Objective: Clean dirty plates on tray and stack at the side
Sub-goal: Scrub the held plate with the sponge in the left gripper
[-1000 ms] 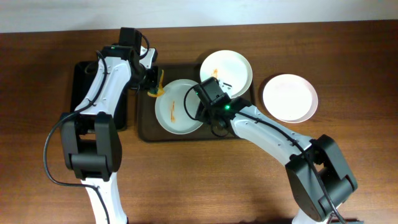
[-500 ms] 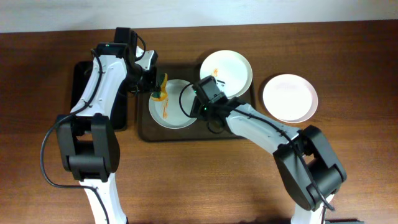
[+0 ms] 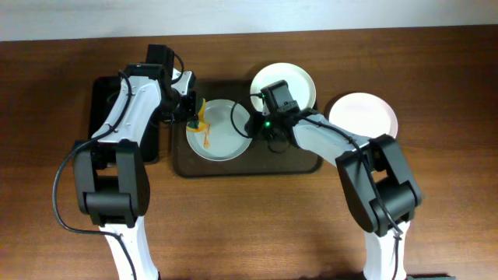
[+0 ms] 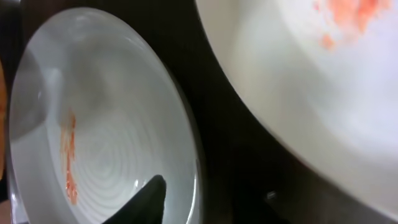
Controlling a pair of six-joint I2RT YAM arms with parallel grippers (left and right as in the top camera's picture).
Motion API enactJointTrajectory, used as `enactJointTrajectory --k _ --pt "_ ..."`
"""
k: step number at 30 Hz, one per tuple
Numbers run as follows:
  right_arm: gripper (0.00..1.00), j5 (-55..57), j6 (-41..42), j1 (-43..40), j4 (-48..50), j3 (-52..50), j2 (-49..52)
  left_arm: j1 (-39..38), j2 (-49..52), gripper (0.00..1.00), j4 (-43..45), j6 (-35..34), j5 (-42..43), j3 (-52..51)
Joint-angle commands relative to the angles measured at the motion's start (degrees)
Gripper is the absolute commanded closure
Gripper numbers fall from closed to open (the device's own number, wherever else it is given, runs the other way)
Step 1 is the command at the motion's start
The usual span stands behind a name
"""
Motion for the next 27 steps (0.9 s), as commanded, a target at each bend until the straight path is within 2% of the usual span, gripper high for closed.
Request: enactJointTrajectory --k 1,4,7,16,17,20,25,27 --pt "0.69 0.3 -2.1 1.3 -4.5 6.3 4.7 -0.3 -2.3 0.99 0.2 0.0 -0.4 -0.3" --pt "0.87 0.5 -2.4 1.7 -8.2 9.0 5.9 -1.2 -2.3 0.99 0.2 0.3 -3.1 -0.3" --pt "0.96 0.3 -1.8 1.7 -9.2 9.0 5.9 -2.1 -2.3 0.99 0.4 0.3 -3.5 -1.0" --pt "0.96 -1.5 -0.6 1.6 -8.9 9.0 5.9 -2.1 -2.3 0.99 6.6 6.5 -4.2 -13.4" --pt "0.96 -1.5 -0.6 1.6 -8.9 9.0 5.9 -2.1 -2.3 0.99 6.1 6.7 -2.0 -14.0" --pt "0.96 -1.9 -0.2 1.6 -8.8 9.0 5.9 -2.1 -2.3 0.99 5.5 14.9 12.7 -14.0" --pt "0.96 -2.1 -0.3 1.6 -8.9 9.0 5.9 -1.9 -2.3 0.99 6.3 16.7 11.5 -14.0" --pt "0.96 -2.1 -0.3 1.6 -8.9 9.0 5.9 -1.9 -2.3 0.99 10.5 14.2 4.3 -14.0"
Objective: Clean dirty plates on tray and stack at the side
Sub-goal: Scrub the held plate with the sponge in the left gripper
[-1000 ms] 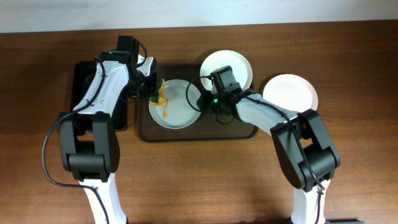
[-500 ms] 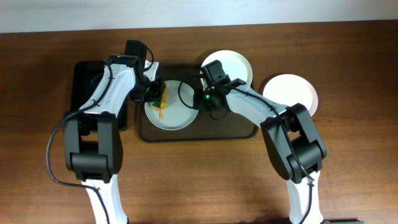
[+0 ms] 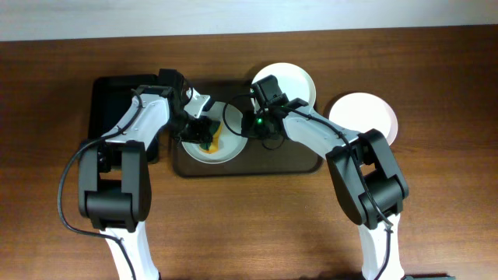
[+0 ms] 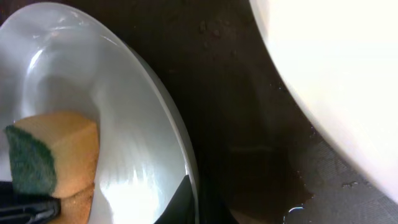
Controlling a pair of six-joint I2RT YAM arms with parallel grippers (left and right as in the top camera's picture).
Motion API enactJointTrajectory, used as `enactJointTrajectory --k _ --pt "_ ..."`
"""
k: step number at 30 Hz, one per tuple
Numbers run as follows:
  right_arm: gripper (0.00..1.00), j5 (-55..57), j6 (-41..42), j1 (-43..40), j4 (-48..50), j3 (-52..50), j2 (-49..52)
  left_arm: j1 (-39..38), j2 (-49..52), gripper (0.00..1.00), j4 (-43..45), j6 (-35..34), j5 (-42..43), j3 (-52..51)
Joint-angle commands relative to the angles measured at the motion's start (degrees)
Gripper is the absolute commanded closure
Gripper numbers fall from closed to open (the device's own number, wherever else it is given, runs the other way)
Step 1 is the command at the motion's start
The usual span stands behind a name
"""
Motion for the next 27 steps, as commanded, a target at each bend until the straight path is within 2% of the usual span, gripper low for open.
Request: enactJointTrajectory --k 1,3,5,6,9,12,14,16,18,20,24,27 --pt "0.96 -1.2 0.6 0.2 0.0 0.6 1.4 -0.1 -0.4 0.99 5.6 -0.8 -8.1 -0.5" --pt "0.96 -1.2 0.6 0.2 0.0 0.6 1.4 -0.1 -0.4 0.99 10.5 -0.8 -12.9 -0.5" --pt "0.96 -1.2 0.6 0.2 0.0 0.6 1.4 -0.2 -0.4 0.99 14.5 -4.3 -20.4 -0.5" --pt "0.96 -1.2 0.6 0.2 -0.1 0.6 1.4 -0.2 -0.4 0.99 14.5 -6.4 -23.1 -0.5" --pt "0.96 -1.2 0.6 0.2 -0.2 0.6 1.4 -0.8 -0.4 0.99 9.0 -6.8 -22.4 -0.5" --pt "0.96 -1.4 0.6 0.2 -0.2 0.6 1.4 -0.9 -0.4 0.99 2.0 -6.7 -15.1 -0.5" --pt "0.96 -1.4 0.6 0.2 -0.2 0.6 1.4 -0.8 -0.4 0.99 -1.1 -6.6 -4.3 -0.3" --pt "0.96 -1.4 0.6 0.2 -0.2 0.6 1.4 -0.8 -0.4 0.99 -0.5 -3.5 7.3 -0.3" --pt "0.96 -1.8 0.6 0.2 -0.2 0.6 1.4 -0.8 -0.4 0.99 3.7 -3.5 7.8 -0.3" --pt "0.96 -1.8 0.6 0.2 -0.2 0.6 1.4 -0.8 -0.4 0.99 8.7 -6.8 2.2 -0.3" --pt "0.96 -1.8 0.6 0.2 -0.2 0.6 1.4 -0.8 -0.4 0.99 13.9 -16.2 -20.3 -0.3" --pt "0.96 -1.8 0.6 0.2 -0.2 0.6 1.4 -0.8 -0.4 0.99 9.4 -16.7 -22.8 -0.3"
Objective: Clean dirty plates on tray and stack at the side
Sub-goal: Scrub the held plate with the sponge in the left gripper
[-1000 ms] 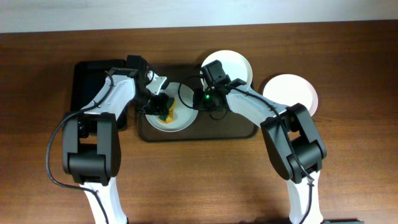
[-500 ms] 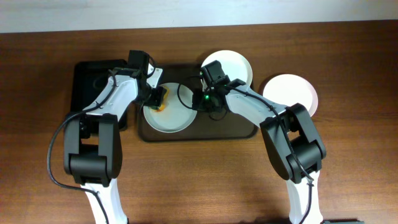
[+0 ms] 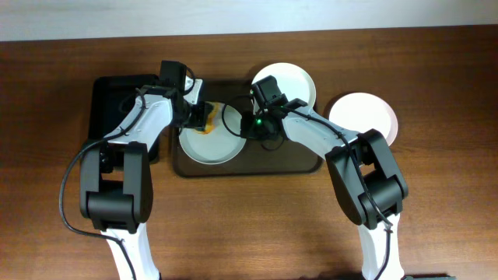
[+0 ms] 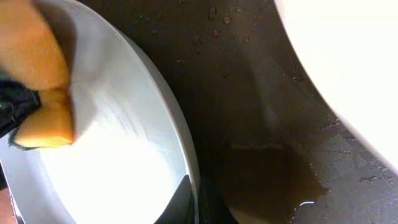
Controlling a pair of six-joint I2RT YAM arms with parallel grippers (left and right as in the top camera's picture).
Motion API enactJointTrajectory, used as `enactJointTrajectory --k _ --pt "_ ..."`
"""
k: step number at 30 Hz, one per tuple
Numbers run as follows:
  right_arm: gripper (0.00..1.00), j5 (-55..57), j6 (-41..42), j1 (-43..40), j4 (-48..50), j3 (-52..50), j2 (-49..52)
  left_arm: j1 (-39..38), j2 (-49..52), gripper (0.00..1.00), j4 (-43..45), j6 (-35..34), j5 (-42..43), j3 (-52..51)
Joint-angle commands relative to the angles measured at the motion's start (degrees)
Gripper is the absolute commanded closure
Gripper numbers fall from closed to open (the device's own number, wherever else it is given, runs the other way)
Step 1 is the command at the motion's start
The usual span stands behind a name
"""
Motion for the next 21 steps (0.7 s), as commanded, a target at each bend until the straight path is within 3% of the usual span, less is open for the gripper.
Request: enactJointTrajectory --k 1,3,6,8,11,13,16,21 --pt "0.96 -0.6 0.4 0.2 0.0 0.6 1.3 0.0 0.0 0.99 -6.8 -2.9 -7.6 0.0" --pt "0.96 -0.8 0.4 0.2 -0.2 0.6 1.3 0.0 0.0 0.99 -14.4 -2.7 -3.2 0.0" --pt "0.96 -1.2 0.4 0.2 -0.2 0.6 1.3 0.0 0.0 0.99 -18.2 5.6 14.0 0.0" --pt "0.96 -1.6 0.4 0.2 -0.2 0.6 1.3 0.0 0.0 0.99 -18.0 6.7 18.0 0.0" --pt "0.96 -2.0 0.4 0.2 -0.4 0.6 1.3 0.4 0.0 0.99 -11.3 6.3 15.7 0.0" --pt "0.96 -2.0 0.4 0.2 -0.4 0.6 1.3 0.6 0.0 0.99 -5.2 -0.2 4.9 0.0" --pt "0.96 -2.0 0.4 0.2 -0.4 0.6 1.3 0.5 0.0 0.99 -1.9 -3.0 -8.0 0.0" --pt "0.96 -2.0 0.4 0.2 -0.4 0.6 1.3 0.6 0.0 0.99 -15.7 -6.3 -5.3 0.0"
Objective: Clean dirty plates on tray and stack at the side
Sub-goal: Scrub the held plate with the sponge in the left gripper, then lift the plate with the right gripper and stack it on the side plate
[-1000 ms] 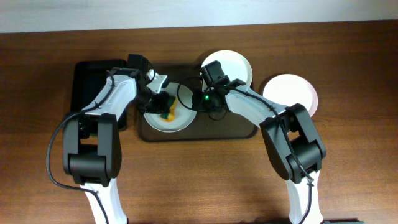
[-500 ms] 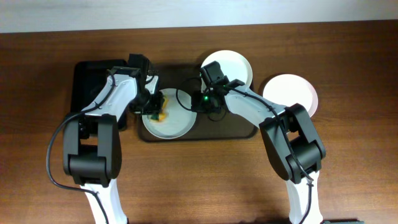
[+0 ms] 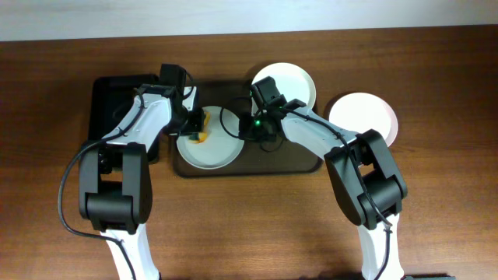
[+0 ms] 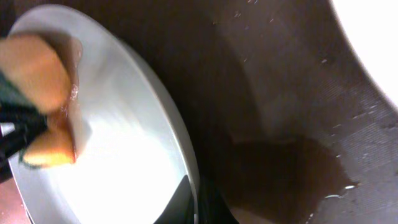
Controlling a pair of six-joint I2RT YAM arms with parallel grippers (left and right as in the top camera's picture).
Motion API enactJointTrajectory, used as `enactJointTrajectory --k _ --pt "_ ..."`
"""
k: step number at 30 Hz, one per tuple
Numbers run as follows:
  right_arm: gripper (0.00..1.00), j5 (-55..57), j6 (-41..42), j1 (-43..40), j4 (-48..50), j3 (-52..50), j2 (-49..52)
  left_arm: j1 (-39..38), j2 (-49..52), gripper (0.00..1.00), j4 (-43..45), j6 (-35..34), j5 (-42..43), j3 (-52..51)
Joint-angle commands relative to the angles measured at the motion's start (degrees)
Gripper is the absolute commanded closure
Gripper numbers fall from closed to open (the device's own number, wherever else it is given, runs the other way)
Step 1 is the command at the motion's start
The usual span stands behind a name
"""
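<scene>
A white plate [image 3: 210,144] lies on the dark brown tray [image 3: 257,159]. My left gripper [image 3: 194,124] is shut on a yellow sponge with a green back [image 3: 199,138], pressed on the plate's left part. My right gripper [image 3: 247,129] is shut on the plate's right rim. In the right wrist view its fingers [image 4: 180,200] pinch the rim of the plate [image 4: 130,155], one inside and one outside, and the sponge [image 4: 40,87] sits at the far side. A second white plate [image 3: 286,84] rests on the tray's far right corner.
A third, pale plate [image 3: 363,117] lies on the wooden table right of the tray. A black flat tray [image 3: 109,117] sits to the left, under my left arm. The brown tray floor [image 4: 292,124] is wet, with a puddle near my right gripper.
My left gripper has carried the sponge from the plate's far left edge a little nearer, onto its left inner part. The right gripper still pinches the same rim.
At first the plate showed orange smears, with the sponge at its far left edge and my right fingers at the rim. Then the sponge was in the plate's middle, later back at the far left edge. The smears no longer show, and the sponge now sits on the left part.
</scene>
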Motion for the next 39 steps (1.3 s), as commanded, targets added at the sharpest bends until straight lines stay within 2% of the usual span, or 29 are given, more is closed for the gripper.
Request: enactJointTrajectory --k 1,2,4,6,7,10,13,14,15,20,22,23,25,27,30,34,39 --pt "0.96 -0.1 0.3 -0.2 0.0 0.6 1.3 0.4 0.2 0.99 -8.6 -2.4 -0.4 -0.5" --pt "0.96 -0.1 0.3 -0.2 0.0 0.6 1.3 0.4 0.2 0.99 -10.9 -1.4 3.1 -0.5" --pt "0.96 -0.1 0.3 -0.2 0.0 0.6 1.3 0.3 0.2 0.99 -12.1 5.4 16.4 -0.5" --pt "0.96 -0.1 0.3 -0.2 0.0 0.6 1.3 0.4 0.2 0.99 -9.9 10.2 26.7 -0.5" --pt "0.95 -0.1 0.3 -0.2 -0.2 0.6 1.3 0.6 0.2 0.99 -6.7 10.5 29.2 -0.5" --pt "0.95 -0.1 0.2 -0.2 -1.0 0.6 1.3 1.7 0.2 0.99 2.1 8.7 29.1 -0.5" --pt "0.96 -0.1 0.2 -0.2 -1.0 0.6 1.3 4.0 0.2 0.99 6.2 2.2 17.0 -0.5" --pt "0.95 -0.1 0.2 -0.2 -1.0 0.6 1.3 4.6 0.2 0.99 5.8 1.4 11.5 -0.5" --pt "0.95 0.0 0.1 -0.2 -1.0 0.6 1.3 4.8 0.2 0.99 4.7 1.4 9.9 -0.5" --pt "0.96 0.6 0.1 -0.2 -2.1 0.9 1.1 5.0 0.2 0.99 -3.6 1.4 10.4 -0.5" --pt "0.96 0.6 -2.7 -0.3 -6.5 2.8 -0.1 5.3 0.2 0.99 -4.4 2.2 24.2 -0.5" --pt "0.96 1.5 -3.9 -0.3 -8.3 3.6 -1.0 5.7 0.2 0.99 -4.1 5.0 33.3 -0.3" --pt "0.96 5.6 -4.7 -0.3 -12.9 5.2 -2.6 7.0 0.2 0.99 -3.9 8.4 46.2 1.6" --pt "0.96 7.4 -7.3 -0.3 -17.0 6.4 -3.7 8.6 0.2 0.99 -3.9 8.6 51.9 3.9" --pt "0.96 14.5 -7.5 -0.3 -23.1 6.4 -7.2 10.6 0.2 0.99 -3.5 8.6 49.9 6.9" --pt "0.96 26.0 -9.1 -0.2 -29.4 6.4 -15.8 10.8 0.2 0.99 -4.4 8.5 32.0 7.4" --pt "0.96 43.9 -9.1 0.2 -32.5 6.4 -23.1 10.3 0.2 0.99 -4.4 8.3 23.7 7.4"
